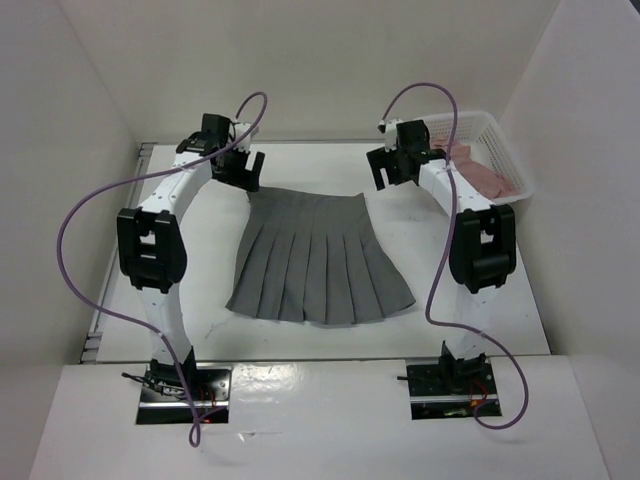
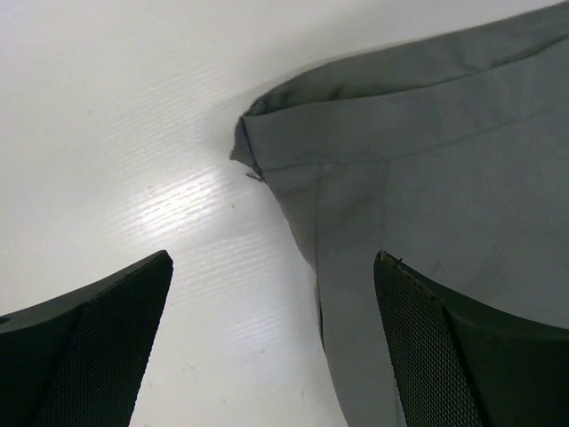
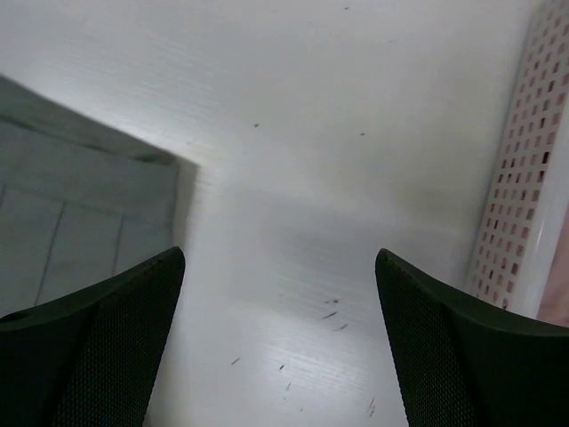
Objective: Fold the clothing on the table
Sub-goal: Flatten the skirt out
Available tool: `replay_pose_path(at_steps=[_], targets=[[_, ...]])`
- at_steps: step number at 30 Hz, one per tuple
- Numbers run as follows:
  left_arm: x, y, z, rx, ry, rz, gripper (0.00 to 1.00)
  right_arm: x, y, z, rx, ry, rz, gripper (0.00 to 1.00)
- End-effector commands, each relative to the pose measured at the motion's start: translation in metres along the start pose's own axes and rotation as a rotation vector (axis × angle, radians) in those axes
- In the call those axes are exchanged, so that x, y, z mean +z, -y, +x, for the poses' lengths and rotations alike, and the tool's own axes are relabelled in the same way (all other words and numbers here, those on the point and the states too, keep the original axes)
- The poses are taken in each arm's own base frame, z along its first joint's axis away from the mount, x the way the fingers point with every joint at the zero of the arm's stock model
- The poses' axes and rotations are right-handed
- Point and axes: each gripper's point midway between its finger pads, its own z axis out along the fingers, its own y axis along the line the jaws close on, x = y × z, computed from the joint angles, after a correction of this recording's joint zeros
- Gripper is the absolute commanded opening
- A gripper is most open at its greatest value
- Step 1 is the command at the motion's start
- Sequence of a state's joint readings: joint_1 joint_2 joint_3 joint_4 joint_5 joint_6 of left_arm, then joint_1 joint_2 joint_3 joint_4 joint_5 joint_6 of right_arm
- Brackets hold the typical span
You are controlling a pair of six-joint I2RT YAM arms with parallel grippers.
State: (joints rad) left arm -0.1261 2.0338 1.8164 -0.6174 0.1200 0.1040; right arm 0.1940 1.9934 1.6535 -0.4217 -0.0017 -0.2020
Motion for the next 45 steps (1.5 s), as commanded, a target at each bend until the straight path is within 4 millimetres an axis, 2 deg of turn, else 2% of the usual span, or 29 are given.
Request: replay_pose_path(at_steps=[1,2,5,6,7,8,9,11,12,14,15,20,28,34,35,41,45], targets=[[-0.044,0.023,-0.019,-0.021,0.064,0.089,1.00,-0.057,-0.027,-0.031,-0.009,0.079,-0.125,0.92],[-0.047,0.029,-0.003,-0.030,0.024,0.111,1.00,-0.071,-0.033,-0.028,-0.010,0.085,-0.154,0.92],[-0.051,0.046,0.026,-0.050,-0.049,0.187,1.00,-0.093,-0.045,-0.024,-0.047,0.091,-0.181,0.92],[-0.057,0.051,0.032,-0.054,-0.058,0.207,1.00,-0.107,-0.050,-0.024,-0.064,0.110,-0.194,0.92],[-0.055,0.060,0.049,-0.067,-0.093,0.251,1.00,-0.113,-0.050,-0.022,-0.065,0.116,-0.193,0.92],[-0.056,0.064,0.057,-0.073,-0.107,0.269,1.00,-0.119,-0.056,-0.022,-0.082,0.126,-0.210,0.92],[-0.060,0.068,0.063,-0.085,-0.114,0.282,1.00,-0.121,-0.059,-0.011,-0.081,0.105,-0.223,0.92],[-0.054,0.073,0.085,-0.102,-0.167,0.301,1.00,-0.133,-0.062,-0.009,-0.098,0.114,-0.228,0.91],[-0.053,0.074,0.091,-0.097,-0.180,0.304,1.00,-0.130,-0.065,0.000,-0.097,0.089,-0.245,0.91],[-0.047,0.077,0.104,-0.110,-0.218,0.319,1.00,-0.138,-0.070,0.005,-0.102,0.087,-0.252,0.89],[-0.040,0.078,0.113,-0.111,-0.245,0.333,1.00,-0.134,-0.072,0.014,-0.110,0.065,-0.265,0.89],[-0.020,0.085,0.140,-0.138,-0.333,0.379,1.00,-0.130,-0.078,0.031,-0.123,0.024,-0.279,0.88],[-0.006,0.089,0.155,-0.155,-0.390,0.411,1.00,-0.096,-0.108,0.073,-0.162,-0.143,-0.354,0.87],[0.004,0.094,0.171,-0.173,-0.442,0.446,1.00,-0.088,-0.120,0.079,-0.188,-0.178,-0.362,0.85],[0.004,0.092,0.171,-0.171,-0.445,0.438,1.00,-0.088,-0.118,0.073,-0.190,-0.166,-0.350,0.85],[0.024,0.094,0.186,-0.156,-0.516,0.389,1.00,-0.080,-0.126,0.074,-0.204,-0.186,-0.355,0.85],[0.040,0.091,0.186,-0.145,-0.541,0.328,1.00,-0.074,-0.125,0.075,-0.214,-0.196,-0.348,0.85]])
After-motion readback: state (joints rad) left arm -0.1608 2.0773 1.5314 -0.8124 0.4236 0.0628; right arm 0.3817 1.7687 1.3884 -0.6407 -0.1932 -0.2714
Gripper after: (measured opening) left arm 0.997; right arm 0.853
